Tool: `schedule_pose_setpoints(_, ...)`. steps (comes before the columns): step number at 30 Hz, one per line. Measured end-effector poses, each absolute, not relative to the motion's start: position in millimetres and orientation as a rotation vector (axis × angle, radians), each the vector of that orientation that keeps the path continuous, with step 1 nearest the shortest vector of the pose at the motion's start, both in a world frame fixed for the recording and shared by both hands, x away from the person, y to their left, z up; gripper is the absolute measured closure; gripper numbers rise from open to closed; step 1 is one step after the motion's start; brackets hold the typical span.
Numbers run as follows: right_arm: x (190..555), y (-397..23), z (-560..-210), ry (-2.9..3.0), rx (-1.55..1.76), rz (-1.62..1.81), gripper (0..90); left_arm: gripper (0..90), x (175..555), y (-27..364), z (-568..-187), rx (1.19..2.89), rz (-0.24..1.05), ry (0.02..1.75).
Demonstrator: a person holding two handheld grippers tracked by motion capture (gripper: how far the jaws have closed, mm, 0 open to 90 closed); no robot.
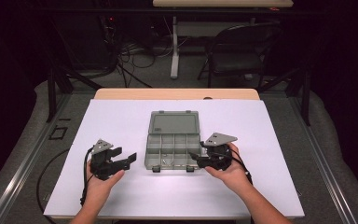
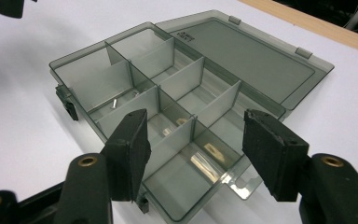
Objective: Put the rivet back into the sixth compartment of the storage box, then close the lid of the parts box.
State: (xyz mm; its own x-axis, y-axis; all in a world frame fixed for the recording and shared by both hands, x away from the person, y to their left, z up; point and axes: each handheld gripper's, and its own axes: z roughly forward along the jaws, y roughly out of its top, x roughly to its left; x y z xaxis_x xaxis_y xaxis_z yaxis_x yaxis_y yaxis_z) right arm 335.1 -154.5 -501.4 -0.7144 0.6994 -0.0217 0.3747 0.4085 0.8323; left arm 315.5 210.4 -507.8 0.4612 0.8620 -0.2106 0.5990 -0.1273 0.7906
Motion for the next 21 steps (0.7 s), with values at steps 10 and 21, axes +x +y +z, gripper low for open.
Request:
schedule_pose_setpoints(10,349,-167,-499,2.317,1.004,1.17,43.9,30.0,338,201,-504,1.87,0.364,1.23)
schedule_pose_setpoints(21,362,-175,-495,2.308,1.046,1.116,45.8,33.2,361,190,-489,1.891,0.36,1.207)
